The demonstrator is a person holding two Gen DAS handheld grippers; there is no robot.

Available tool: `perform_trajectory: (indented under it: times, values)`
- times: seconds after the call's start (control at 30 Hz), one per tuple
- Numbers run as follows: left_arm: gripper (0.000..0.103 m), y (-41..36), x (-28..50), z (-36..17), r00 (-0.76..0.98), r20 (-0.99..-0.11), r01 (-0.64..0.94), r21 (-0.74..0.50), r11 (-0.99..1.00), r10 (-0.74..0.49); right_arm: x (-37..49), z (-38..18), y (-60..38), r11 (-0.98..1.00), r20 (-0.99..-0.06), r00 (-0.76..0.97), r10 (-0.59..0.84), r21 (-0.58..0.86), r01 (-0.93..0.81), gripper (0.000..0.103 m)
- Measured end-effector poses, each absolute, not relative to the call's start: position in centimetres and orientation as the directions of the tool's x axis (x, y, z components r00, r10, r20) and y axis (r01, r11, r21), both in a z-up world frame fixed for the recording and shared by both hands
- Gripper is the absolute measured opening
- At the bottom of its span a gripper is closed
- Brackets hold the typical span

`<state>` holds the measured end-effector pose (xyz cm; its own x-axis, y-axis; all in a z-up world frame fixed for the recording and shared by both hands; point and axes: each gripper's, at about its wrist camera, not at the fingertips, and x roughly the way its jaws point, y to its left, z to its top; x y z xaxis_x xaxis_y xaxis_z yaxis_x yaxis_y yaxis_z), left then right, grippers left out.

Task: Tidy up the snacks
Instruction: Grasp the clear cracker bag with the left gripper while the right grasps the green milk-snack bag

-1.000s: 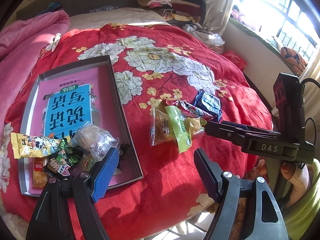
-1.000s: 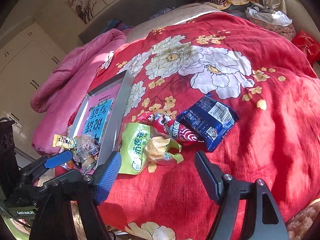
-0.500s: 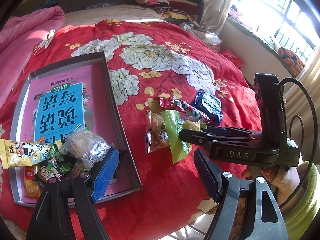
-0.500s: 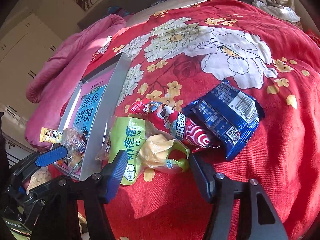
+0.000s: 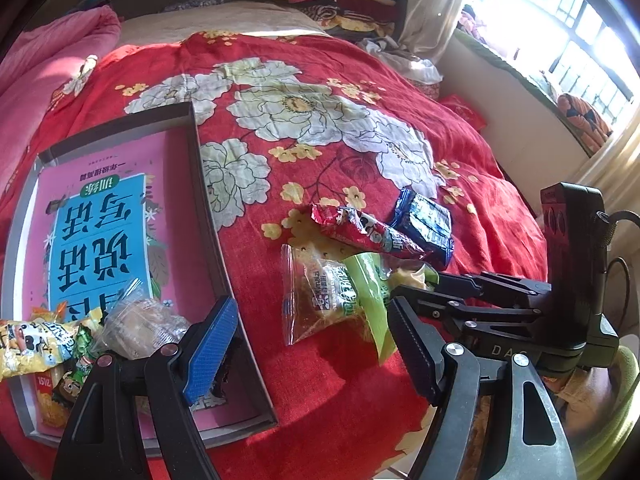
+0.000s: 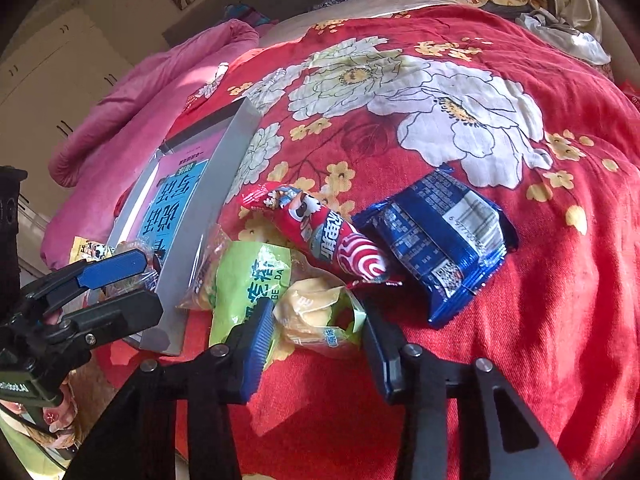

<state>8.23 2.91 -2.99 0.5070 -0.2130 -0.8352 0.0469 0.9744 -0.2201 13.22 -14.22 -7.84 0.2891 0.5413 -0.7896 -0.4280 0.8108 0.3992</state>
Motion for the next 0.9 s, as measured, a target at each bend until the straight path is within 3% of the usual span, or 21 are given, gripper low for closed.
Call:
perform_trajectory:
  times: [0.23,0.4,0.7,0.9]
  values:
    - [0.078,1.5,10.1,-4.8,0.449,-0.872,0.061,-0.185,0.981,-0.192,13.0,-7.2,-16.1,0.854,-0.808,0.342,0.479,0.341,-0.393,0.044]
    - [0.065,0.4,11.0,-6.0,0.406,-0.898,0.071,-0.150,0.986,-0.166,12.9,-7.3,-15.4,0.861,-0.825,0.349,0.445,0.287,-0.419,0.044]
    - [0.061,0.0,11.7,-6.9,0.399,-0.902,0.067,-0.152,0.986,-0.166,13.3,-8.1,-14.5,0.858,-0.840,0.336,0.427,0.259,-0.445,0.046]
    - [0.052,0.2,11.3,-6.9,0.427,-0.887,0.069,-0.160,0.985,-0.174,13.4,-8.4,-13.6,0.843,-0.853,0.325,0.408,0.215,-0.493,0.043]
